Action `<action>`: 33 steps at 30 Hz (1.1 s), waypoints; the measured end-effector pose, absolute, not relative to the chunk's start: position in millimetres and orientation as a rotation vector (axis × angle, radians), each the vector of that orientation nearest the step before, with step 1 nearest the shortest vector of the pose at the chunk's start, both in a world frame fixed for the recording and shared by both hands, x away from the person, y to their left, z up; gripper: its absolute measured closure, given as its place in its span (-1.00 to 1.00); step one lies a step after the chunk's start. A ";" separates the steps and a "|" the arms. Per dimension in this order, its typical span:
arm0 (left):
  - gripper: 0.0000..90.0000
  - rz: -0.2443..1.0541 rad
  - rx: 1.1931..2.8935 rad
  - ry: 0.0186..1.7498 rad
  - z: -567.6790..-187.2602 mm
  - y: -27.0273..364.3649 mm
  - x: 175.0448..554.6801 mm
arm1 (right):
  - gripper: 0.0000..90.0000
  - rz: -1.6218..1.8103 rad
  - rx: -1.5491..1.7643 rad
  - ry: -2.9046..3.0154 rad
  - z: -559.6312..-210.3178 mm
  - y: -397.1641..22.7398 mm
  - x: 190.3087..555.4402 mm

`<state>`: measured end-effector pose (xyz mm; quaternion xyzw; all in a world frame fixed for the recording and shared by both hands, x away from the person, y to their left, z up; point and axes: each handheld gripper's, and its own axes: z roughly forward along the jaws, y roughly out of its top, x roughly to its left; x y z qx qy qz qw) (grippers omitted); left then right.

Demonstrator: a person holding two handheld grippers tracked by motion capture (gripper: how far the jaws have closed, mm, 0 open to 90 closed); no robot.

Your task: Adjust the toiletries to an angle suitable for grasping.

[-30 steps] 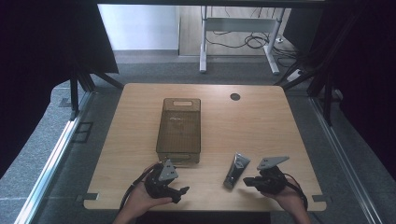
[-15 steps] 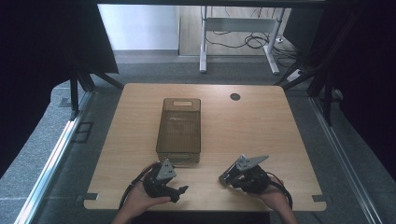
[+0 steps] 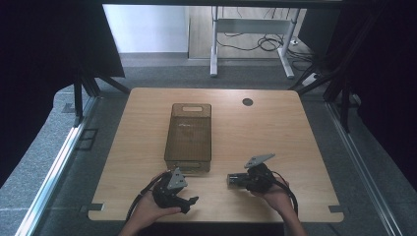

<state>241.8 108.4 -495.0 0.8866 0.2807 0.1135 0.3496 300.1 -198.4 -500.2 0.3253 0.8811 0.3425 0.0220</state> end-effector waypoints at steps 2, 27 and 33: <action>-0.62 0.293 2.300 0.727 -495.8 108.0 242.0 | 1.00 1.071 1.012 2.721 -499.4 -197.3 304.4; -0.62 0.291 2.306 0.726 -495.8 108.1 241.1 | 0.89 1.073 1.072 2.587 -493.5 -199.6 323.8; -0.62 0.297 2.303 0.730 -494.3 110.1 241.1 | 0.56 1.038 1.016 2.592 -484.7 -201.5 316.7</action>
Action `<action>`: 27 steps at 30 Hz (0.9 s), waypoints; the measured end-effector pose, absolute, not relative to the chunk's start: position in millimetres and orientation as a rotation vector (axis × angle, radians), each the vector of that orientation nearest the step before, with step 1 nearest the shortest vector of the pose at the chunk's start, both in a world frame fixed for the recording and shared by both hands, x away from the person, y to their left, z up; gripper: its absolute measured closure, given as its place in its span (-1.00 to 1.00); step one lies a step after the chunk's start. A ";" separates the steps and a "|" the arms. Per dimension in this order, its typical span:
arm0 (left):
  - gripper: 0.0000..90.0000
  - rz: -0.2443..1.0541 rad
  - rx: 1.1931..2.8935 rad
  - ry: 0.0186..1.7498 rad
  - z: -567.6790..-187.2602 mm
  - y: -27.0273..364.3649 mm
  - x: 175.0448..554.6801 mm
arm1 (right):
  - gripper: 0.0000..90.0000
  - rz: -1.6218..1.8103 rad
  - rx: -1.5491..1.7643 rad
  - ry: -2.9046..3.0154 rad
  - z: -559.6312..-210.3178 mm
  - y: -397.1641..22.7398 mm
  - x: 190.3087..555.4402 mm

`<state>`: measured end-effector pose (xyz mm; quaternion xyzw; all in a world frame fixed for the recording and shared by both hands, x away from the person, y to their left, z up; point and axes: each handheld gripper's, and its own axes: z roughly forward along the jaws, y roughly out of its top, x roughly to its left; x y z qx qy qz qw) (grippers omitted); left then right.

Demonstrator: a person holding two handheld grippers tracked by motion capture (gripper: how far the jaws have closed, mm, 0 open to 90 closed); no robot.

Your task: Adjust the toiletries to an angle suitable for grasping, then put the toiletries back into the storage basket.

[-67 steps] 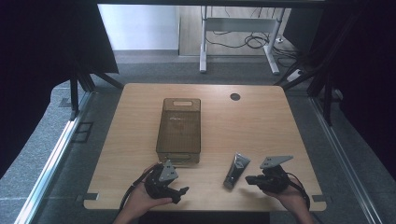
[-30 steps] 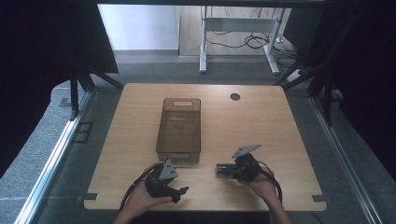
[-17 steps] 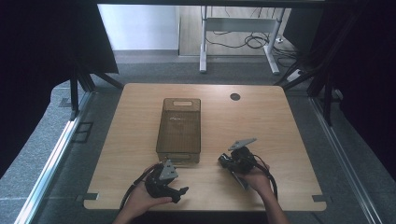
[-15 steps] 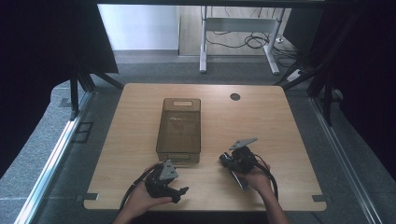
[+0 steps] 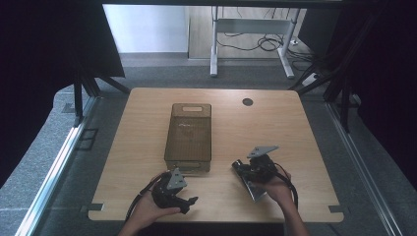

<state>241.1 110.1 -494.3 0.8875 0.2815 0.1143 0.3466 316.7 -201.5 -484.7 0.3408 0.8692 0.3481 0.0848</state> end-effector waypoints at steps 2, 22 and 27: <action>-0.62 0.296 2.304 0.728 -494.4 109.9 241.0 | 0.39 1.006 1.021 2.585 -484.1 -201.0 315.4; -0.62 0.289 2.329 0.712 -495.9 106.4 239.4 | -0.16 0.854 1.057 2.542 -491.6 -203.5 312.4; -0.62 0.289 2.328 0.712 -495.8 106.4 239.7 | -0.16 0.818 1.060 2.580 -496.5 -201.0 313.0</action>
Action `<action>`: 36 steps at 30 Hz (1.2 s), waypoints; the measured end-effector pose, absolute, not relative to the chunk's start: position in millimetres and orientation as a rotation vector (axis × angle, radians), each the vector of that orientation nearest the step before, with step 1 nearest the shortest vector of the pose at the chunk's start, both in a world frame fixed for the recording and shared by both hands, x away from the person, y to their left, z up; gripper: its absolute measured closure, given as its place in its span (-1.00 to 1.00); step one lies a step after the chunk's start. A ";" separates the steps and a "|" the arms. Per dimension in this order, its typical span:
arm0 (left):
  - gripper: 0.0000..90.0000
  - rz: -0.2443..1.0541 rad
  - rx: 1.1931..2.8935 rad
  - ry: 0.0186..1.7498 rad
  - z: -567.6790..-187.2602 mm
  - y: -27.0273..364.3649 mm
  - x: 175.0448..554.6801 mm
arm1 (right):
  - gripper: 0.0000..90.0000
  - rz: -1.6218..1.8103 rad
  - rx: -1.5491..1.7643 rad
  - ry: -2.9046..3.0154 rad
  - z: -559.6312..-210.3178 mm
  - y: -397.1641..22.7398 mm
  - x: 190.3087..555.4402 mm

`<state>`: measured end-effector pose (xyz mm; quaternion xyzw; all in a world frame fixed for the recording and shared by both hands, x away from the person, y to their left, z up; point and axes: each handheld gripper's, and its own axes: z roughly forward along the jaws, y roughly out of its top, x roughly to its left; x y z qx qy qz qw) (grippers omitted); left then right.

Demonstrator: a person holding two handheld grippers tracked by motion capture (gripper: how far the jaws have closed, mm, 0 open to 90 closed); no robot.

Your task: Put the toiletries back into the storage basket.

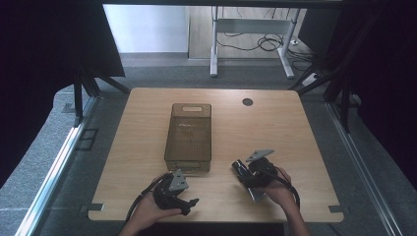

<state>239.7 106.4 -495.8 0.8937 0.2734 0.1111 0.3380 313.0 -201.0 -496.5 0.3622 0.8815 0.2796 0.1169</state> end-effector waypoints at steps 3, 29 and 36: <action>-0.62 0.288 2.331 0.716 -497.0 107.0 240.6 | -0.15 0.789 1.086 2.584 -501.6 -199.8 315.2; -0.62 0.285 2.324 0.692 -495.0 105.9 238.2 | 0.00 0.726 1.183 2.556 -517.3 -195.8 314.7; -0.62 0.279 2.332 0.687 -496.6 103.9 238.0 | 0.01 0.737 1.184 2.548 -517.6 -196.8 314.2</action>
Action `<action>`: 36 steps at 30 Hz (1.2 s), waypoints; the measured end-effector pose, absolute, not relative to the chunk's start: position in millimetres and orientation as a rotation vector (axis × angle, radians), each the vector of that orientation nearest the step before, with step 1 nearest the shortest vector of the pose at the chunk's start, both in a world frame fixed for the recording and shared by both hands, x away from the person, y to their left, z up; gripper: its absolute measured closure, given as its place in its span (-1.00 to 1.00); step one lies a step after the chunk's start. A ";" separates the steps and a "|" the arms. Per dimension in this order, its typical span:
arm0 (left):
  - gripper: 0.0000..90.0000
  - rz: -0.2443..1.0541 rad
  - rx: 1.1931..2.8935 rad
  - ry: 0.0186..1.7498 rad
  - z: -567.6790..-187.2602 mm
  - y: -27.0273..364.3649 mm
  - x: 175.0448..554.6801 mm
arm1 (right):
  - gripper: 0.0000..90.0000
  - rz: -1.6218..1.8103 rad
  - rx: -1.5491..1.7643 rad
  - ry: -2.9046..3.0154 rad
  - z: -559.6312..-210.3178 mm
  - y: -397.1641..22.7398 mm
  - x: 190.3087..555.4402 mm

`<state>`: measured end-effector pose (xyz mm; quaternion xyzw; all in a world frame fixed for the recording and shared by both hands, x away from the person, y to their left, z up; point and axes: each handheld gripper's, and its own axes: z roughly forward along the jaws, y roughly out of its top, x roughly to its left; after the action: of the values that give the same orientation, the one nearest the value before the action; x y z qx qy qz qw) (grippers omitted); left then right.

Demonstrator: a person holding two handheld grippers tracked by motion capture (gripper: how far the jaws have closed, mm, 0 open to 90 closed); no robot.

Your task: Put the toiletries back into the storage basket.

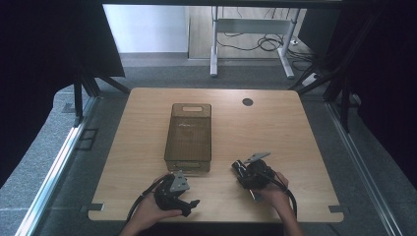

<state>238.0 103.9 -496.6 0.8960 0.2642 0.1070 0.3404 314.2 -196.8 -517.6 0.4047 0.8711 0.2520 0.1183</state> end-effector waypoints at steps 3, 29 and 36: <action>-0.62 0.278 2.330 0.689 -496.7 104.4 238.2 | 0.02 0.739 1.184 2.544 -517.8 -196.8 313.9; -0.62 0.267 2.366 0.671 -503.8 96.9 237.8 | 0.02 0.765 1.182 2.545 -518.1 -198.7 313.0; -0.63 0.250 2.411 0.640 -510.0 88.0 235.6 | 0.02 0.773 1.172 2.559 -518.0 -197.8 311.6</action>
<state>235.6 88.0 -510.0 0.9137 0.2424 0.0947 0.3122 311.6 -197.8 -518.0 0.3992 0.8712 0.2632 0.1113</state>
